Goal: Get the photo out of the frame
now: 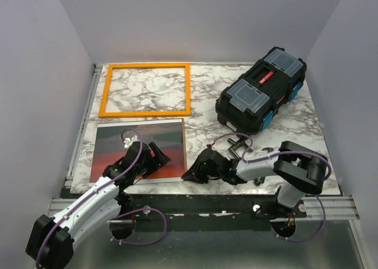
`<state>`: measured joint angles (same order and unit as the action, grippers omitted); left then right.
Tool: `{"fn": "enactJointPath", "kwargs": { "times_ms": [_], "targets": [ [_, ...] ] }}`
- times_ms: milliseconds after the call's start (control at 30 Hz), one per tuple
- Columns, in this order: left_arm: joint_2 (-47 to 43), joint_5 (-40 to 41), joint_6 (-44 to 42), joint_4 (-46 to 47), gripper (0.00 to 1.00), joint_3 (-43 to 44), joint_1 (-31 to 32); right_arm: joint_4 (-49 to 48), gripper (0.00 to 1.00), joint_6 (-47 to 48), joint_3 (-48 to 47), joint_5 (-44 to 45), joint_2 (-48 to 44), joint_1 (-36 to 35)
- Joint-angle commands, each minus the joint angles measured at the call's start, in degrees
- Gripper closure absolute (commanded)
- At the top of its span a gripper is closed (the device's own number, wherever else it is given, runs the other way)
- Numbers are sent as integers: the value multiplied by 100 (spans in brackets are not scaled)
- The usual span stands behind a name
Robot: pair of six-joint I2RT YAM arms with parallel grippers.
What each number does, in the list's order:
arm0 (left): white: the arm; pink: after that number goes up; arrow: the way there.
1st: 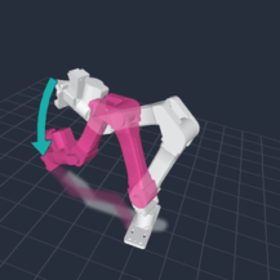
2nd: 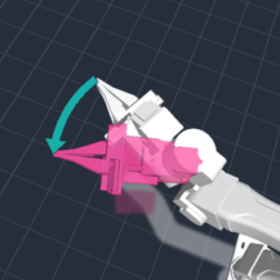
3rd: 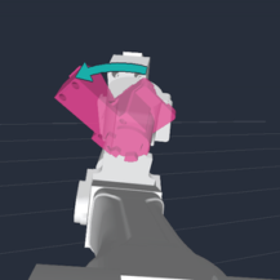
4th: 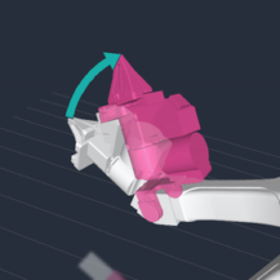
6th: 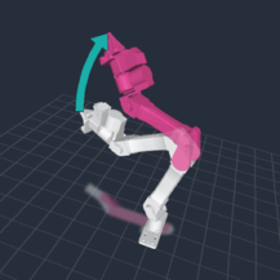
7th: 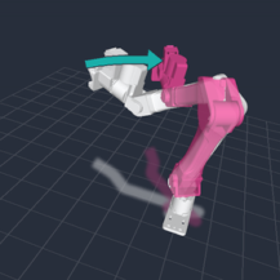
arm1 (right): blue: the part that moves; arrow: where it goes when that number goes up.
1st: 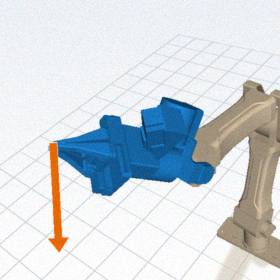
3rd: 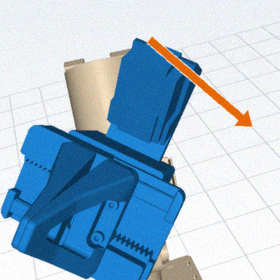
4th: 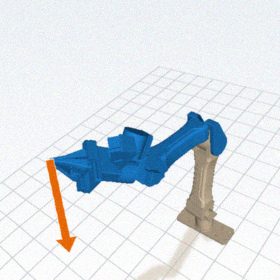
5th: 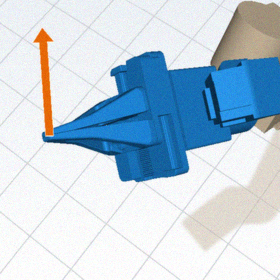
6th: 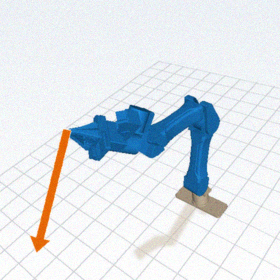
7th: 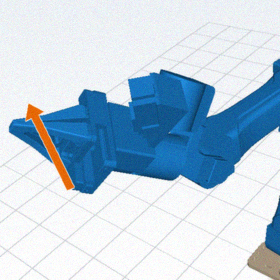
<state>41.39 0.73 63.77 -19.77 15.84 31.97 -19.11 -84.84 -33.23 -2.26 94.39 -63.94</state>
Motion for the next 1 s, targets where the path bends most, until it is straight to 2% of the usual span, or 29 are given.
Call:
{"fn": "enactJointPath", "kwargs": {
  "times_ms": [0, 100, 333, 533, 633, 700, 800, 933, 967],
  "targets": [
    [-14, 155, -110, -615, 19, -225, 19, 9, 78, -493, 309, 122, 172, 0],
    [-62, 164, -132, -624, 19, -223, 20, 216, 80, -514, 270, 197, 147, 1],
    [-307, 135, -515, -757, 16, -1, 18, 719, 100, -226, -4, 209, 194, 1],
    [-959, -497, -1144, -842, 15, 434, 19, 597, 100, 408, -7, 204, -350, 3],
    [-936, -797, -1179, -939, 15, 615, 18, 75, 100, 735, 252, 67, -750, 87],
    [-827, -852, -1109, -1017, 15, 739, 19, -632, 100, 883, 541, -174, -937, 169],
    [-708, -627, -1021, -1049, 15, 873, 8, -1045, 100, 1047, 695, -404, -1044, 260],
    [-411, -384, -1099, -940, 12, 1045, -30, -300, 99, 1149, 403, -465, -949, 277],
    [-271, -385, -1110, -862, 12, 1070, -54, -178, 93, 1203, 297, -595, -844, 276]
  ]
}}
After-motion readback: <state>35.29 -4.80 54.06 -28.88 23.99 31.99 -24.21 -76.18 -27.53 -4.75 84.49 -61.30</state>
